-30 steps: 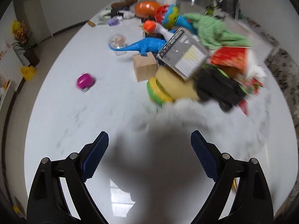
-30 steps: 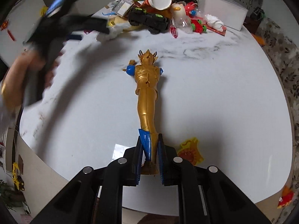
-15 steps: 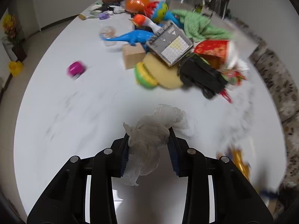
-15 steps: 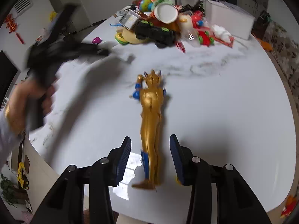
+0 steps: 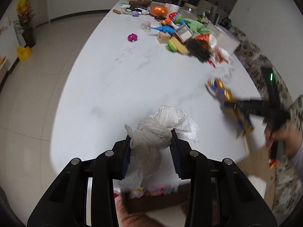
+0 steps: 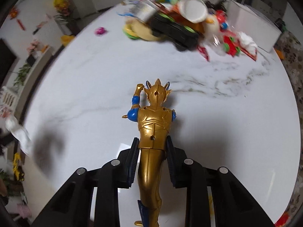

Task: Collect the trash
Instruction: 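Drop the gold figure and white tissue into the cardboard box with both grippers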

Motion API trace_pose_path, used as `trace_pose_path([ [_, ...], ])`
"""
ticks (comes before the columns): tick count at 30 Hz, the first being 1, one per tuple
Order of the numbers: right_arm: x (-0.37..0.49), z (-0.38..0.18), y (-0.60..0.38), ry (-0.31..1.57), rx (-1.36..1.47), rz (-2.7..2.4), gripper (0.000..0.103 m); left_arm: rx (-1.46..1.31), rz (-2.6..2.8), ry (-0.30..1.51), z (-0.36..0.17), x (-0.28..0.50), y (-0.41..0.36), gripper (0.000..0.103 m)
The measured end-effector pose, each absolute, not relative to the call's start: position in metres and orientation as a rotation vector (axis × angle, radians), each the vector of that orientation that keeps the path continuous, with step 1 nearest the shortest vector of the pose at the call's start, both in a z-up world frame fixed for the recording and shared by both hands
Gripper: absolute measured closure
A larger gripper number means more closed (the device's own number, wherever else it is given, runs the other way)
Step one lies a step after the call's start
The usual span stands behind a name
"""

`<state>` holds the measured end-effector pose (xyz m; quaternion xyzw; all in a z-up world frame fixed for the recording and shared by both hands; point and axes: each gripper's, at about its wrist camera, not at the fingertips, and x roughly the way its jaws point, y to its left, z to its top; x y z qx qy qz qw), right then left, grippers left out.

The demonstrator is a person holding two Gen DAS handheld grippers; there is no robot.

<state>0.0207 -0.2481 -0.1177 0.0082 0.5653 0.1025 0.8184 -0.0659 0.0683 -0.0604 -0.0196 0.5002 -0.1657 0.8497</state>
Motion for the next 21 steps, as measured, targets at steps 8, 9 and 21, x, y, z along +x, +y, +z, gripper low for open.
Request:
trace_pose_path([
  [8,-0.080,-0.070,-0.189,1.255,-0.033,0.578,0.075,0.008,-0.446,1.309,-0.109,-0.161,0.071,0.067],
  [9,-0.094,-0.076,-0.181,1.288,-0.048,0.616,0.075,0.008,-0.449,1.340,-0.118,-0.165,0.070,0.067],
  [21,-0.171,-0.314,-0.146,1.624,-0.251,0.530,0.075,0.050,-0.305,1.701,-0.368,-0.172,0.044,0.057],
])
